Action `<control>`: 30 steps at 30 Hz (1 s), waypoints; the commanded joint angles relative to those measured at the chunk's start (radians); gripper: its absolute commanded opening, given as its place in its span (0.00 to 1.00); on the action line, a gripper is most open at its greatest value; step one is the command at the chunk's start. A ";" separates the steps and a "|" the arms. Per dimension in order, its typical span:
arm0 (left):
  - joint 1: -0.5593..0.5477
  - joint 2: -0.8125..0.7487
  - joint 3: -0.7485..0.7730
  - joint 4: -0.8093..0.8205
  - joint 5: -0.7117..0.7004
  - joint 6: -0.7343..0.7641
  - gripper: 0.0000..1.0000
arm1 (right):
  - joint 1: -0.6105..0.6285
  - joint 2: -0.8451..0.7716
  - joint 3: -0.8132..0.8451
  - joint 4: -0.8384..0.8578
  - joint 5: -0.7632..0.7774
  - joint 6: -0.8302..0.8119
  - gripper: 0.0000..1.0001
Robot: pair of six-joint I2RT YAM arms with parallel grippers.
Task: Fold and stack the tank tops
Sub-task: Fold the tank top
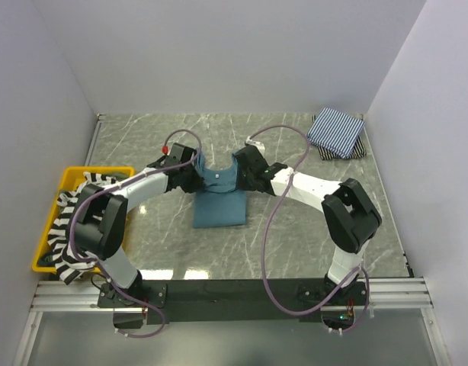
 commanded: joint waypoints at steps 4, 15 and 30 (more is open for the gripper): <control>0.032 -0.037 0.008 0.121 0.029 0.031 0.50 | -0.047 -0.013 0.035 0.040 -0.025 -0.023 0.48; 0.015 -0.307 -0.129 0.021 -0.037 -0.032 0.44 | -0.005 -0.184 -0.074 0.008 -0.037 0.015 0.48; -0.145 -0.571 -0.574 0.073 -0.020 -0.163 0.63 | 0.153 -0.369 -0.488 0.171 -0.087 0.205 0.54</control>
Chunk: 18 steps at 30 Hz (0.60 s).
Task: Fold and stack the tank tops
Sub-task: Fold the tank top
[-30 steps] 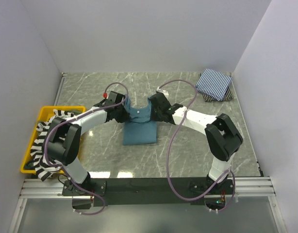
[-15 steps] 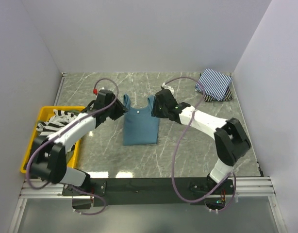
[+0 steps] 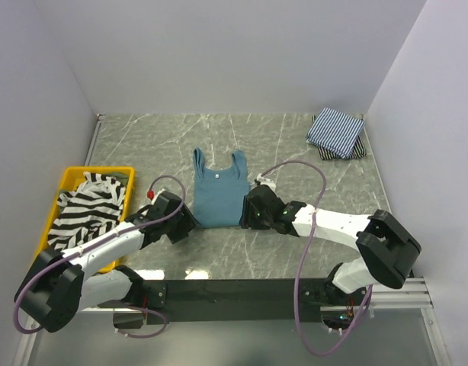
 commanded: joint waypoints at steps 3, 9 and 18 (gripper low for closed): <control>-0.006 -0.024 -0.030 0.102 0.012 -0.017 0.64 | 0.005 -0.008 -0.049 0.131 -0.023 0.083 0.56; -0.005 0.022 -0.056 0.178 0.012 -0.006 0.63 | 0.005 0.043 -0.061 0.173 -0.028 0.111 0.56; -0.005 0.087 -0.067 0.197 -0.024 -0.017 0.57 | 0.002 0.134 -0.098 0.245 -0.023 0.163 0.52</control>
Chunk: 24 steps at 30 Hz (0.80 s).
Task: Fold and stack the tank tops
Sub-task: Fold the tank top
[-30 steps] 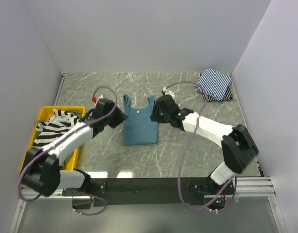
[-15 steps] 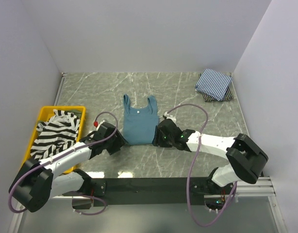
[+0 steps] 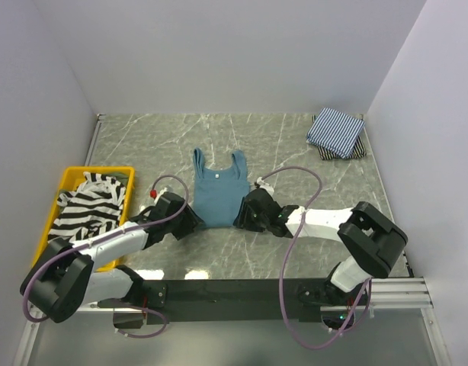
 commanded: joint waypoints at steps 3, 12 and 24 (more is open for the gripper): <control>-0.002 0.029 -0.017 0.004 -0.050 -0.013 0.53 | 0.000 0.034 -0.041 0.041 0.035 0.028 0.50; -0.007 0.095 0.023 0.001 -0.059 0.032 0.09 | 0.002 0.031 0.015 -0.024 0.068 -0.037 0.25; -0.177 -0.009 0.015 -0.210 -0.007 -0.102 0.00 | 0.160 -0.174 -0.115 -0.159 0.032 0.049 0.13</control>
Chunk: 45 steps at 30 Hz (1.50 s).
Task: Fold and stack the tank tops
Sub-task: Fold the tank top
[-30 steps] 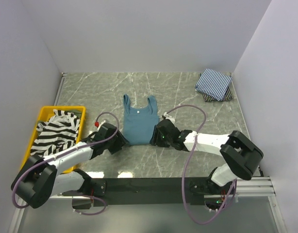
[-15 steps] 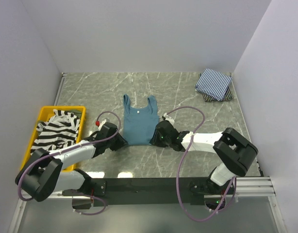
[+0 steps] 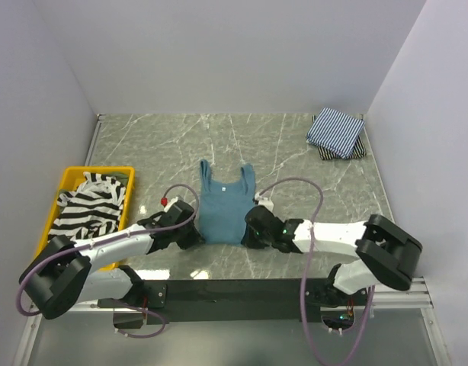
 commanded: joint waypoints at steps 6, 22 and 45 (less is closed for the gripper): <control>-0.118 -0.101 -0.025 -0.207 0.031 -0.122 0.01 | 0.202 -0.173 -0.139 -0.114 0.008 0.193 0.13; -0.135 -0.129 -0.035 -0.242 0.021 -0.080 0.01 | 0.040 -0.256 0.256 -0.303 0.106 -0.103 0.55; -0.134 -0.175 -0.025 -0.245 0.022 -0.033 0.01 | -0.174 0.734 1.266 -0.529 0.177 -0.316 0.53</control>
